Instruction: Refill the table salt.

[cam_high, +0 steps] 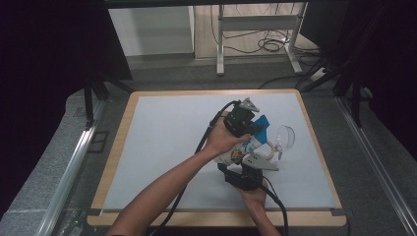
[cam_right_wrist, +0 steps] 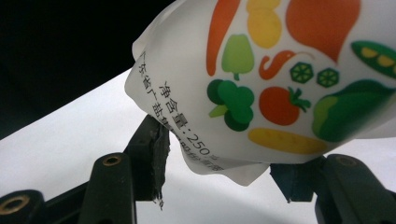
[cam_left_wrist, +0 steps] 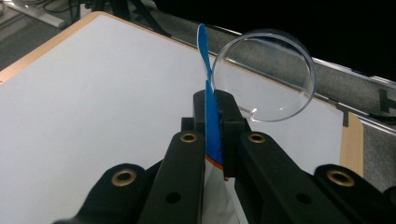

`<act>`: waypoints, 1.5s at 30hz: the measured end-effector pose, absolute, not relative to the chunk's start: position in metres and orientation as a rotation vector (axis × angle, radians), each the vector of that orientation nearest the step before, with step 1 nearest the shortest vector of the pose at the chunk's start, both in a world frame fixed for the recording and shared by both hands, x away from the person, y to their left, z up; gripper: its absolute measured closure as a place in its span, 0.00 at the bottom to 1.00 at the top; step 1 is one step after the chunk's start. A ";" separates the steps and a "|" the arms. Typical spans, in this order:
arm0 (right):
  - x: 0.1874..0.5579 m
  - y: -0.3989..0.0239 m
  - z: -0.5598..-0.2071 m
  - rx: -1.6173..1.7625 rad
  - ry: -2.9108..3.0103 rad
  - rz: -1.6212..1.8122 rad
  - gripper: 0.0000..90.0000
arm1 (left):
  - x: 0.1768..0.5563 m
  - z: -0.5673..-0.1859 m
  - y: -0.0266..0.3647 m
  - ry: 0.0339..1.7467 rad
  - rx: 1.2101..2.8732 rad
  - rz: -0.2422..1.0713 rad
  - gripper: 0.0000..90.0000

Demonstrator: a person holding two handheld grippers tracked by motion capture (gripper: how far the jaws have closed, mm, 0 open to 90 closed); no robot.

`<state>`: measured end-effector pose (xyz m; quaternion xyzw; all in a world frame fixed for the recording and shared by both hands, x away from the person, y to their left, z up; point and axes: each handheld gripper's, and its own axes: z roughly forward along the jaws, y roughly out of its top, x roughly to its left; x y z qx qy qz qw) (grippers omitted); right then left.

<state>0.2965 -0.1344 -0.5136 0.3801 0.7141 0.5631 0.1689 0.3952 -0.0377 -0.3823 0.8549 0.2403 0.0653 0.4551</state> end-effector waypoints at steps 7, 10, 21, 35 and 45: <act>0.296 -0.130 -0.514 1.087 2.037 1.593 0.48 | 0.400 -0.382 -0.034 0.572 2.142 0.129 1.00; 0.297 -0.128 -0.515 1.094 2.039 1.587 0.49 | 0.403 -0.383 -0.032 0.568 2.157 0.111 1.00; 0.302 -0.124 -0.515 1.134 2.029 1.593 0.49 | 0.416 -0.382 -0.041 0.547 2.254 0.096 1.00; 0.302 -0.121 -0.508 1.168 1.991 1.618 0.49 | 0.417 -0.376 -0.055 0.514 2.321 0.093 1.00; 0.306 -0.120 -0.506 1.189 1.984 1.656 0.49 | 0.420 -0.375 -0.061 0.533 2.358 0.113 1.00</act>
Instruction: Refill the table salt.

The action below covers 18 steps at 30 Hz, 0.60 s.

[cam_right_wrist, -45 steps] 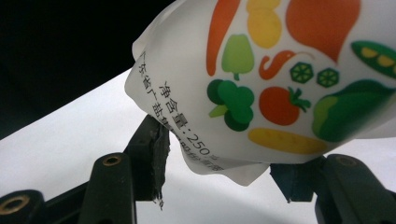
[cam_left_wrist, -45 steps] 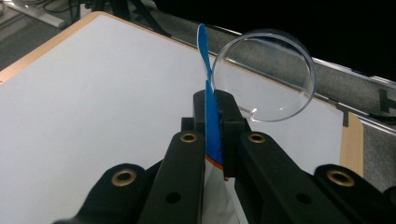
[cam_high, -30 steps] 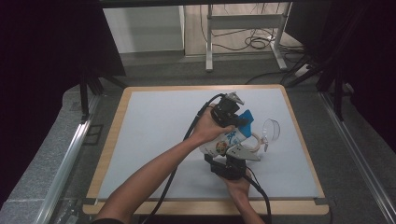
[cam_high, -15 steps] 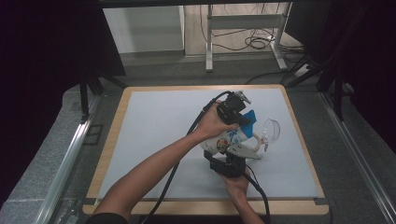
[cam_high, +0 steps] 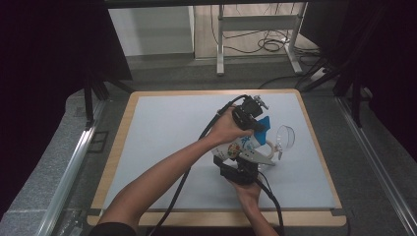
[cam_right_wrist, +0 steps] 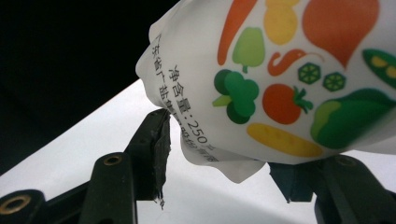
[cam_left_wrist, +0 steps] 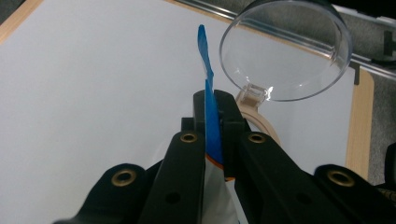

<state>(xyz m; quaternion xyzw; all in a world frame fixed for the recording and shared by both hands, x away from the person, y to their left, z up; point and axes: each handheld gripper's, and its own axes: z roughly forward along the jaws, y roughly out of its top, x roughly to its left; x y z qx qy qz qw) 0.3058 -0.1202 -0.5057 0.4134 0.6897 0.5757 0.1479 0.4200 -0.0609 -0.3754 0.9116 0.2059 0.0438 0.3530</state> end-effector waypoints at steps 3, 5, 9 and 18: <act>0.307 -0.120 -0.505 1.195 1.978 1.669 0.49 | 0.420 -0.375 -0.063 0.531 2.360 0.113 1.00; 0.307 -0.120 -0.504 1.186 1.973 1.670 0.49 | 0.419 -0.374 -0.064 0.526 2.365 0.119 1.00; 0.307 -0.120 -0.503 1.188 1.972 1.671 0.49 | 0.420 -0.374 -0.065 0.524 2.367 0.111 1.00; 0.309 -0.121 -0.503 1.183 1.982 1.669 0.49 | 0.422 -0.376 -0.066 0.518 2.373 0.102 1.00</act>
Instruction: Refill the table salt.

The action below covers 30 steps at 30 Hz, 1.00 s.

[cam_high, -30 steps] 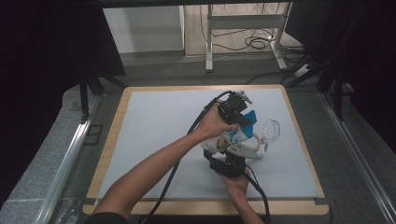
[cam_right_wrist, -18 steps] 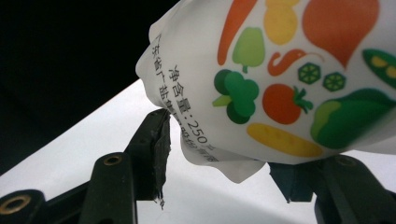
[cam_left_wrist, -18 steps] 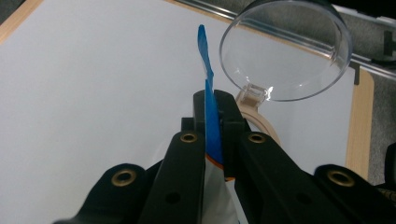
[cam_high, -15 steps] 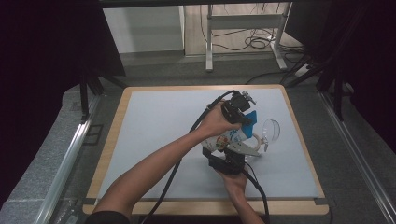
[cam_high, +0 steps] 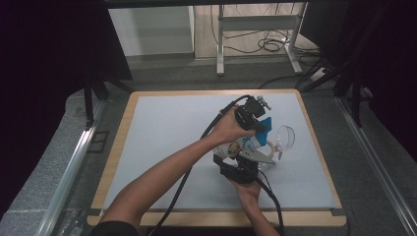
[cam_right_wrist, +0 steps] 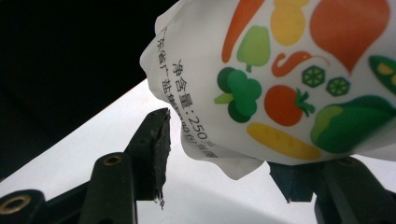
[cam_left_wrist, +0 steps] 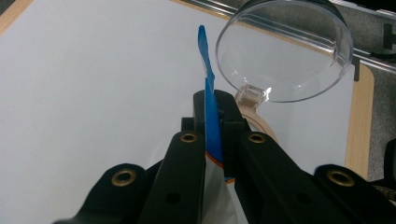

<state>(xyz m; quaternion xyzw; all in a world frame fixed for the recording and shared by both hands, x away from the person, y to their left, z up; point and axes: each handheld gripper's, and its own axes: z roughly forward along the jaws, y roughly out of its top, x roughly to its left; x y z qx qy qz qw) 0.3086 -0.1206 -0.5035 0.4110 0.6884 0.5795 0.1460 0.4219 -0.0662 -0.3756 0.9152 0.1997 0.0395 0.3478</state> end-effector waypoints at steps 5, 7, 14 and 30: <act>0.309 -0.120 -0.504 1.188 1.982 1.674 0.49 | 0.423 -0.378 -0.069 0.520 2.381 0.099 1.00; 0.309 -0.120 -0.504 1.188 1.983 1.673 0.49 | 0.423 -0.378 -0.069 0.524 2.383 0.100 1.00; 0.311 -0.122 -0.502 1.208 1.975 1.713 0.49 | 0.423 -0.378 -0.073 0.521 2.398 0.114 1.00; 0.311 -0.122 -0.502 1.187 1.968 1.694 0.50 | 0.421 -0.378 -0.076 0.516 2.412 0.128 1.00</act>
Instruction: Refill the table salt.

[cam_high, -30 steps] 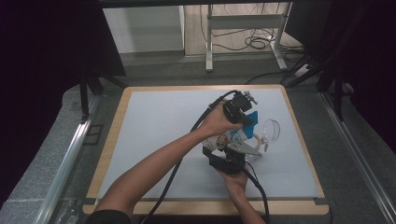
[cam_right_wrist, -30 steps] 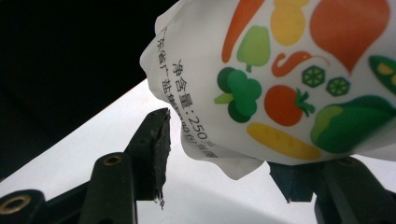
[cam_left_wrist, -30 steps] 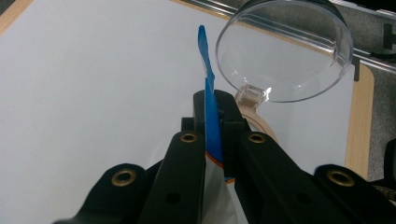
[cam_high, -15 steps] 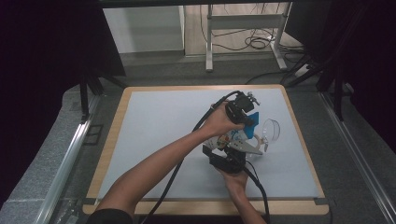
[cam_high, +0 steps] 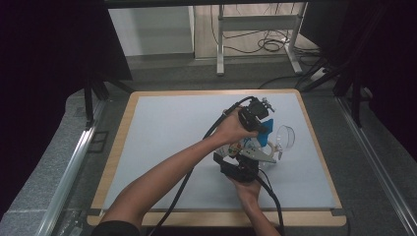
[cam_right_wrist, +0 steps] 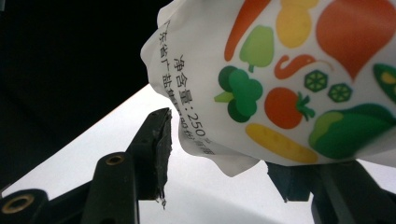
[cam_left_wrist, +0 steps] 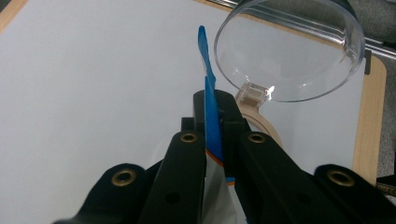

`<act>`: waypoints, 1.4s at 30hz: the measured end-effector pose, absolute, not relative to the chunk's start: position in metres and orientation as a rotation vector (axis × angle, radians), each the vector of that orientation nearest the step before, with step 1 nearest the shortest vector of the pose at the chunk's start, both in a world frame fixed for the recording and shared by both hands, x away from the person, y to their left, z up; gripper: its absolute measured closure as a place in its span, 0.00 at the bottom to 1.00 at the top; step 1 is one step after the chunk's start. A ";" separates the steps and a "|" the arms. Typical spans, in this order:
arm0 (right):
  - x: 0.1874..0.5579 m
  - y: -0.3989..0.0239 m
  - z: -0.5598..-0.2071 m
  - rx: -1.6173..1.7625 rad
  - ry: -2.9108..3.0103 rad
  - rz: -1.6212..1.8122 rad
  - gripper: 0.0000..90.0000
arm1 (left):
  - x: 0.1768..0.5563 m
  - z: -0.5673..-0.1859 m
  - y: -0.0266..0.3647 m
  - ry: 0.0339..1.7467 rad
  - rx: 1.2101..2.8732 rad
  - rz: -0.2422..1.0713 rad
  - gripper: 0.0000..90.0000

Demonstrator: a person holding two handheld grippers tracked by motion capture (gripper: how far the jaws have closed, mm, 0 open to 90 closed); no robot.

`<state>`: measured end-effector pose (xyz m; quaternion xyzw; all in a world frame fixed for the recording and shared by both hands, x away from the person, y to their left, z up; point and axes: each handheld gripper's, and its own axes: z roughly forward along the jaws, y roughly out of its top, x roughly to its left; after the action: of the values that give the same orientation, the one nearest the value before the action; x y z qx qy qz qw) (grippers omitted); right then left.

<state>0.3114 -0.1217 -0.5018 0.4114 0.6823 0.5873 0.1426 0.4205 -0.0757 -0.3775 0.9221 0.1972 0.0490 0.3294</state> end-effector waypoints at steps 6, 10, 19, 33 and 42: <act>0.312 -0.121 -0.502 1.177 1.969 1.684 0.51 | 0.420 -0.377 -0.075 0.512 2.414 0.137 1.00; 0.311 -0.121 -0.502 1.182 1.968 1.688 0.51 | 0.419 -0.376 -0.075 0.513 2.411 0.140 1.00; 0.311 -0.122 -0.502 1.192 1.958 1.697 0.51 | 0.417 -0.376 -0.077 0.523 2.416 0.149 1.00; 0.311 -0.124 -0.500 1.194 1.946 1.728 0.51 | 0.415 -0.374 -0.079 0.522 2.416 0.160 1.00; 0.310 -0.123 -0.499 1.192 1.942 1.744 0.52 | 0.414 -0.375 -0.080 0.518 2.422 0.166 1.00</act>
<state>0.3101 -0.1230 -0.4989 0.4115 0.6705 0.6023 0.1355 0.4137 -0.0803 -0.3749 0.9231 0.1975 0.0633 0.3237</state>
